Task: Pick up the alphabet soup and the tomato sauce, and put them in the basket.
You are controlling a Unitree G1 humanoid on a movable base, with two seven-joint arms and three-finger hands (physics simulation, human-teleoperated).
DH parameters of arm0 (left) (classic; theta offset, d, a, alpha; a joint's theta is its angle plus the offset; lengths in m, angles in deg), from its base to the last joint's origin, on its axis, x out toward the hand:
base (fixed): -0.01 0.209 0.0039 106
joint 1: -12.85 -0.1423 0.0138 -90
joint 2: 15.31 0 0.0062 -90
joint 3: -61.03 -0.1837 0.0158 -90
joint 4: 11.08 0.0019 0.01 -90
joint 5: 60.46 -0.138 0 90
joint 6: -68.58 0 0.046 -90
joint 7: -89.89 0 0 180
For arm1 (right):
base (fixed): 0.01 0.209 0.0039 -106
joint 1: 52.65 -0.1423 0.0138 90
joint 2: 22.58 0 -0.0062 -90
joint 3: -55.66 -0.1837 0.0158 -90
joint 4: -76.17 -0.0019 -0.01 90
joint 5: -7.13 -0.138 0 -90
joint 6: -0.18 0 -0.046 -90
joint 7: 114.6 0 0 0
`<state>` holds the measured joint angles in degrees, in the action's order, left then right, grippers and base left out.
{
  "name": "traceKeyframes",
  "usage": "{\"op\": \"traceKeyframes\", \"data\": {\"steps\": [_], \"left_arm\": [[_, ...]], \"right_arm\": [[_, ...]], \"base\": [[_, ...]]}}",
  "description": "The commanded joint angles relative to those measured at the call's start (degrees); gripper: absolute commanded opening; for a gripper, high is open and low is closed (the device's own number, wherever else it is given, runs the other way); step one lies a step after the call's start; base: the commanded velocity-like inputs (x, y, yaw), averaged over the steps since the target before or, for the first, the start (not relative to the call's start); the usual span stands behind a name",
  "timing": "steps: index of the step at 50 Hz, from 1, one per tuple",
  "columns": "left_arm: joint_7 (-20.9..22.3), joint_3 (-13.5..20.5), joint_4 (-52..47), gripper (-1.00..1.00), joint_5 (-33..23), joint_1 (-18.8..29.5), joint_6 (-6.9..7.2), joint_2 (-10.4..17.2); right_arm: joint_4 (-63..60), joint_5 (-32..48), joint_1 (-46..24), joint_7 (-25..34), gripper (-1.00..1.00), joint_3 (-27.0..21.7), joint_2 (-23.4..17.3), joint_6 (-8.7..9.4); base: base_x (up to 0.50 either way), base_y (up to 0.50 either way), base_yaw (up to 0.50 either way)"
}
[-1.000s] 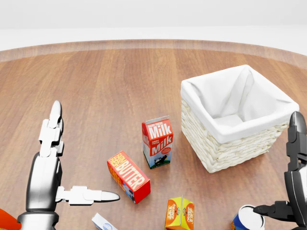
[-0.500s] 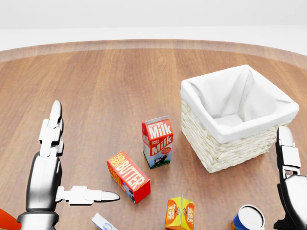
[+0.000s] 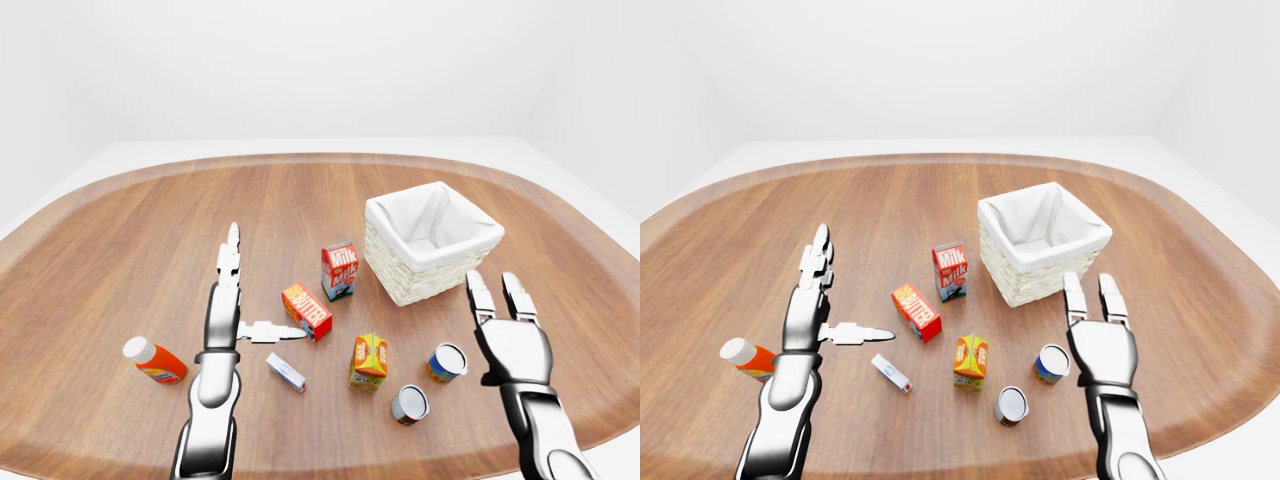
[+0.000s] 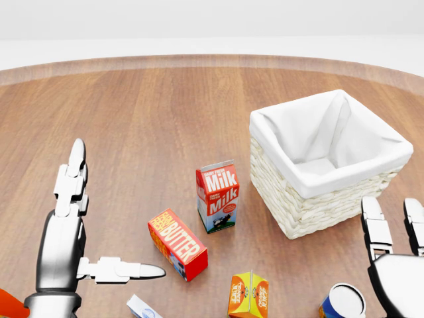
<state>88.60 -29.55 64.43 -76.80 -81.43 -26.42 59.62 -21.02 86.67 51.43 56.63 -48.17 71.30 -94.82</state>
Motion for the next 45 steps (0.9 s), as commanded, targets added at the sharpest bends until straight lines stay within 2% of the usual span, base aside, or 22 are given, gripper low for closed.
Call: {"op": "traceKeyframes", "data": {"steps": [1, 30, 45], "left_arm": [[-0.01, 0.18, 0.31, 1.0, 0.97, 0.0, 0.0, 0.01], [-0.05, 0.24, 0.51, 1.0, 0.98, 0.08, 0.0, 0.02], [-0.11, 0.31, 0.48, 1.0, 1.05, 0.2, 0.0, 0.01]], "right_arm": [[2.18, 0.8, 0.07, -0.23, 1.0, 1.74, -0.43, 0.0], [11.01, 3.29, -2.06, -4.59, 1.0, 7.34, -1.95, 0.0], [19.15, 3.91, -5.5, -7.79, 1.0, 9.8, -3.73, 0.0]], "base": [[0.0, 0.0, 0.0], [0.0, 0.0, 0.0], [0.0, 0.0, 0.0]]}}
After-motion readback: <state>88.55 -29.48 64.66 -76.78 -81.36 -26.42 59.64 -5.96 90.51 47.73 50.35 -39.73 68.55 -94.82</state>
